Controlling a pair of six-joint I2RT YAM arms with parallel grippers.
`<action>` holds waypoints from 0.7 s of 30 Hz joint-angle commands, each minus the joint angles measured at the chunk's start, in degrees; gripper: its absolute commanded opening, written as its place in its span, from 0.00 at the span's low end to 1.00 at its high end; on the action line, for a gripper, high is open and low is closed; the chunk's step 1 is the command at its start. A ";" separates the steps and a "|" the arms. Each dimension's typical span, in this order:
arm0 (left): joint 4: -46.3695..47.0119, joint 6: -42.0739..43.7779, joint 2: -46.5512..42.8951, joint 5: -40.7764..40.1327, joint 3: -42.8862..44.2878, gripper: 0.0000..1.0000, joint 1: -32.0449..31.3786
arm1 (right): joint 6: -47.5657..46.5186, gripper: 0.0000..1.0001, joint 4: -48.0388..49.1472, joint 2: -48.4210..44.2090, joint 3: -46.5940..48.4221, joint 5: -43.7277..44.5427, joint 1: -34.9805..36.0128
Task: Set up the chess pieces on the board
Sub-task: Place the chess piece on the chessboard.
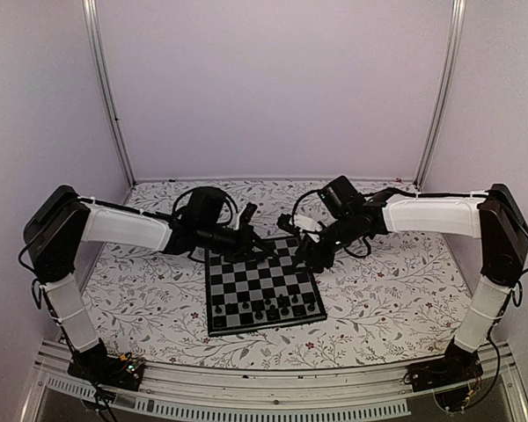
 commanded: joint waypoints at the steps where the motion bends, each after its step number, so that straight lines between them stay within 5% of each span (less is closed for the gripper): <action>1: -21.70 16.80 -10.40 -12.45 4.33 0.00 -1.24 | -2.67 0.59 -1.20 -7.66 -4.69 -8.56 -8.18; 9: -46.33 35.13 -21.46 -31.80 4.64 0.00 -11.28 | -3.09 0.60 5.88 -11.22 -13.06 -7.58 -15.87; 21: -52.92 30.74 -23.69 -35.46 -2.75 0.00 -22.67 | -4.46 0.60 7.85 -9.57 -13.67 -3.50 -15.98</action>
